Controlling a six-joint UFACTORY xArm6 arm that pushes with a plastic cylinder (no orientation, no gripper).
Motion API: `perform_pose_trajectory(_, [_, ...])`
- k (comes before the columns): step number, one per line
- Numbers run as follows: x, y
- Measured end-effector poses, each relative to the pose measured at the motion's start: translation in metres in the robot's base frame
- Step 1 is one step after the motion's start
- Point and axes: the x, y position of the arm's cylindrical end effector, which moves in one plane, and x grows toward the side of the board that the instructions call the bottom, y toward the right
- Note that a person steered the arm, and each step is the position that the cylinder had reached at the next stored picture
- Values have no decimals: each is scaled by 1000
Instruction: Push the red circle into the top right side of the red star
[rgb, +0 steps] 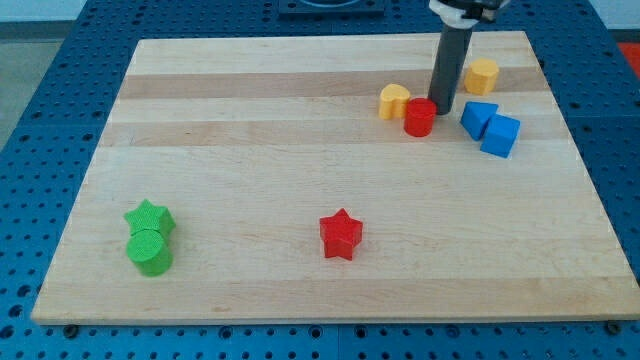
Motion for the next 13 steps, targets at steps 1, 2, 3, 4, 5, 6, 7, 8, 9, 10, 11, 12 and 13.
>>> perform_pose_trajectory(1, [6,-20])
perform_pose_trajectory(2, [21,-37])
perform_pose_trajectory(3, [34,-53])
perform_pose_trajectory(4, [35,-74])
perform_pose_trajectory(5, [37,-96])
perform_pose_trajectory(6, [49,-115])
perform_pose_trajectory(7, [62,-129])
perform_pose_trajectory(8, [82,-130])
perform_pose_trajectory(9, [101,-131])
perform_pose_trajectory(10, [116,-131])
perform_pose_trajectory(11, [131,-131])
perform_pose_trajectory(12, [140,-131])
perform_pose_trajectory(13, [140,-131])
